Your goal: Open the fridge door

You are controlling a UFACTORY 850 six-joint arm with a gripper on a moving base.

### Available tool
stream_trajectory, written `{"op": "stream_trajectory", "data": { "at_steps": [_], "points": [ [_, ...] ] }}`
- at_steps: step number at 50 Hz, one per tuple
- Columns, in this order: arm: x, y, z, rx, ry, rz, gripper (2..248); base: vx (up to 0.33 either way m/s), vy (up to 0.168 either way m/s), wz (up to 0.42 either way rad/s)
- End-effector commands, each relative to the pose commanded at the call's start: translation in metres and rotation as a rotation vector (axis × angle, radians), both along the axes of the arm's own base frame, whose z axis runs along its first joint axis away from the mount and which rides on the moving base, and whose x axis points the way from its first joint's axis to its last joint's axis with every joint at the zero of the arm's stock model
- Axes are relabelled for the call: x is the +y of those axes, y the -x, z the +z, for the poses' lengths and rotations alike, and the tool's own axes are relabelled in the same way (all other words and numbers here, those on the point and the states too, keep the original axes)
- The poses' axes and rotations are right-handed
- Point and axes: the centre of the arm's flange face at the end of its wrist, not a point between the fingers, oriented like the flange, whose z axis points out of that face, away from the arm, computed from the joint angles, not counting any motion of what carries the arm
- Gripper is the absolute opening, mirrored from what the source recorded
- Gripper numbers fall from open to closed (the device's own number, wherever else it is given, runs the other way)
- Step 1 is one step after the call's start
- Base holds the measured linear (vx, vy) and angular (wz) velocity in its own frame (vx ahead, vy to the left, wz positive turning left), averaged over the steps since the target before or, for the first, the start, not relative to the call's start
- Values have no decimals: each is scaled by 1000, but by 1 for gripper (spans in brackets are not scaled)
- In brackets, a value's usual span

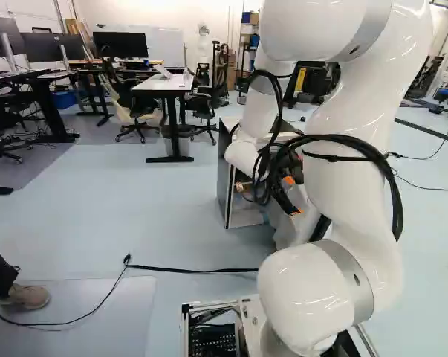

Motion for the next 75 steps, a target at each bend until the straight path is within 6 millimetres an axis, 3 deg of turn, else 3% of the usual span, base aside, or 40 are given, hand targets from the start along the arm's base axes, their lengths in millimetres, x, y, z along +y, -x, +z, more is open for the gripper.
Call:
{"op": "stream_trajectory", "data": {
  "at_steps": [19,56,75],
  "points": [
    [-18,-15,1,-16,6,-47,247,0,0,0],
    [-92,-70,5,-92,8,-213,247,0,0,0],
    [-131,-91,29,-173,15,-287,247,0,0,0]
  ]
}}
